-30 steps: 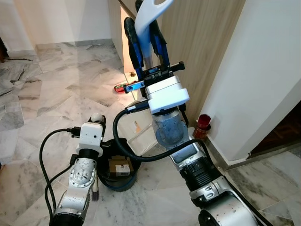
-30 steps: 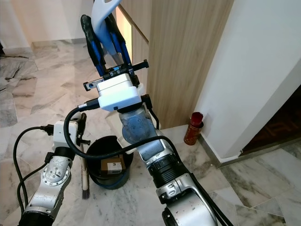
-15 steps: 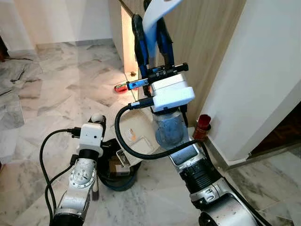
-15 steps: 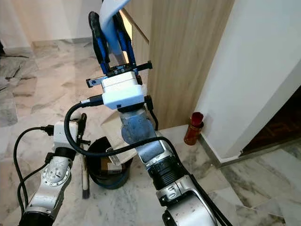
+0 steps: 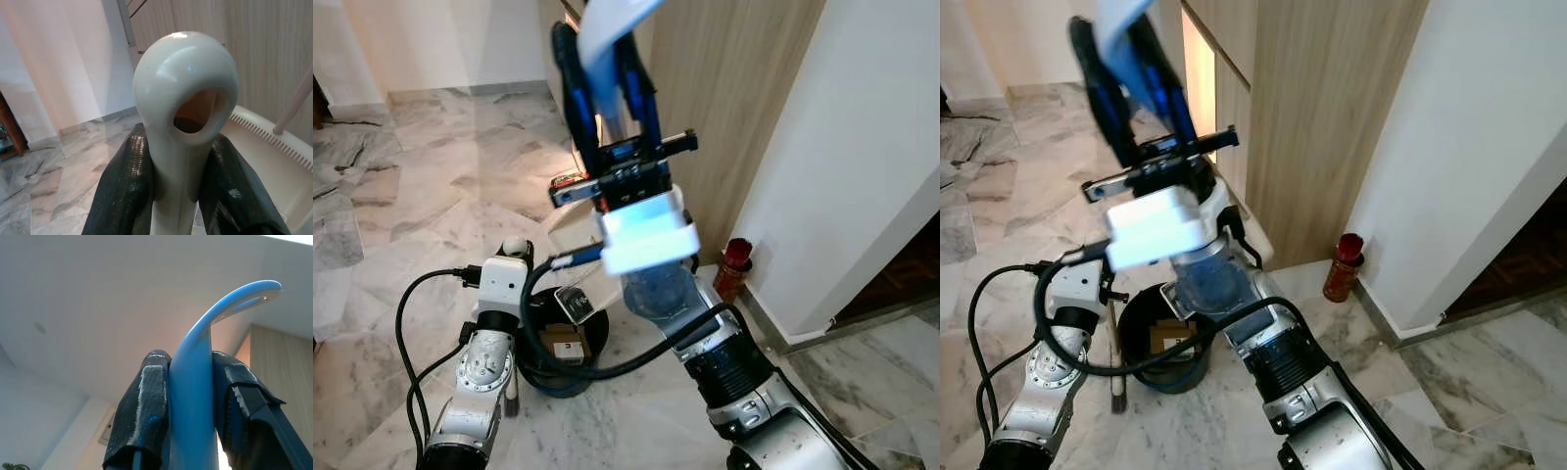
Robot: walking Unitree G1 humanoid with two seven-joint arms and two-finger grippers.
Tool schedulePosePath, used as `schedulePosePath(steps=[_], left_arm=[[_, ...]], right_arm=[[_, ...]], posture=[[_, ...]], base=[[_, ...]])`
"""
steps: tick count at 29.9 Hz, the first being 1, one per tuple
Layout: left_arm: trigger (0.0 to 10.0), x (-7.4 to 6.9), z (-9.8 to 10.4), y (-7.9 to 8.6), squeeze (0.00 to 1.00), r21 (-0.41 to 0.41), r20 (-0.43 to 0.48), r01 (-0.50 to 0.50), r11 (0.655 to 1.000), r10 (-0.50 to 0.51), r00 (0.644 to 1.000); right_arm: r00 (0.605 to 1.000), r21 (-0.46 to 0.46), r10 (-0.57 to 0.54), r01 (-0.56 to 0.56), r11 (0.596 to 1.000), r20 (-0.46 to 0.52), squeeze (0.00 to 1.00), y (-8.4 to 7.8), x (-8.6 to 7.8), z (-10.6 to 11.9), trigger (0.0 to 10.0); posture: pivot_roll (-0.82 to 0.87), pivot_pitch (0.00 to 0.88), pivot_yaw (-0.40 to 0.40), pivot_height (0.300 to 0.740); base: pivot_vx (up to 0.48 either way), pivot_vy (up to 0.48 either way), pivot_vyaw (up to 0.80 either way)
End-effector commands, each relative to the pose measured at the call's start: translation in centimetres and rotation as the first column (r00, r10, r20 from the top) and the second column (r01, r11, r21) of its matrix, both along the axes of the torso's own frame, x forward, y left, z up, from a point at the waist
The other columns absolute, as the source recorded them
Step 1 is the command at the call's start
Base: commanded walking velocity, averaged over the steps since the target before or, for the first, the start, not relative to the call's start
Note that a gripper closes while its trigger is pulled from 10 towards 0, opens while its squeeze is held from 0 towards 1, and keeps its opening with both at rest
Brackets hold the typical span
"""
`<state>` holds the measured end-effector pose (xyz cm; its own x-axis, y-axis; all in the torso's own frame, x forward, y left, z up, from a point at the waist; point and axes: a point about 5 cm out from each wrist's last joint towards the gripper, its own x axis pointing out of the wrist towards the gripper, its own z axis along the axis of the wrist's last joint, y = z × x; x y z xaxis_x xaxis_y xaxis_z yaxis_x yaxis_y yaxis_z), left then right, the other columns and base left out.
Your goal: Sweep floor
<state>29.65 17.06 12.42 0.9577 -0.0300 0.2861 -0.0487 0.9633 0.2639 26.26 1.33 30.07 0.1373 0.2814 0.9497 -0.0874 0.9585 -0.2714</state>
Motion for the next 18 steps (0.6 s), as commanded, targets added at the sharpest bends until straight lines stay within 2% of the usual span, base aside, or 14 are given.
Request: schedulePosePath(steps=[1, 12, 15, 16, 17, 18], left_arm=[[10.0, 0.1, 1.0, -0.4, 0.00, 0.021, 0.063, 0.021, 1.000, -0.022, 0.998], [10.0, 0.1, 0.8, -0.7, 0.00, 0.036, 0.056, 0.039, 0.999, -0.041, 0.998], [10.0, 0.1, 0.7, -0.9, 0.00, 0.038, 0.049, 0.051, 0.998, -0.053, 0.997], [10.0, 0.1, 0.7, -0.9, 0.00, 0.037, 0.047, 0.053, 0.998, -0.055, 0.997], [10.0, 0.1, 0.6, -1.0, 0.00, 0.035, 0.044, 0.056, 0.998, -0.057, 0.997], [10.0, 0.1, 0.6, -1.0, 0.00, 0.035, 0.044, 0.056, 0.998, -0.057, 0.997]], right_arm=[[0.995, 0.068, 0.055, -0.060, 0.996, 0.079, 0.00, 0.7, -2.0, 1.1, 10.0], [0.990, 0.028, 0.021, -0.025, 0.999, 0.138, 0.00, 1.2, -2.7, 0.6, 10.0], [0.994, -0.007, -0.015, 0.016, 1.000, 0.105, 0.00, 1.1, -1.9, -0.1, 10.0], [0.997, -0.033, -0.031, 0.034, 0.999, 0.076, 0.00, 1.0, -1.3, -0.5, 10.0], [0.997, -0.068, -0.074, 0.073, 0.995, -0.007, 0.00, 0.5, 0.1, -1.6, 10.0], [0.997, -0.068, -0.074, 0.073, 0.995, -0.007, 0.00, 0.5, 0.1, -1.6, 10.0]], posture=[[0.16, 0.000, -0.074, 0.740], [0.16, 0.000, -0.077, 0.740], [0.16, 0.000, -0.077, 0.740], [0.16, 0.000, -0.077, 0.740], [0.15, 0.000, -0.077, 0.740], [0.15, 0.000, -0.077, 0.740]], base=[[0.000, 0.000, 0.00], [0.000, 0.000, 0.00], [0.000, 0.000, 0.00], [0.000, 0.000, 0.00], [0.000, 0.000, 0.00], [0.000, 0.000, 0.00]])
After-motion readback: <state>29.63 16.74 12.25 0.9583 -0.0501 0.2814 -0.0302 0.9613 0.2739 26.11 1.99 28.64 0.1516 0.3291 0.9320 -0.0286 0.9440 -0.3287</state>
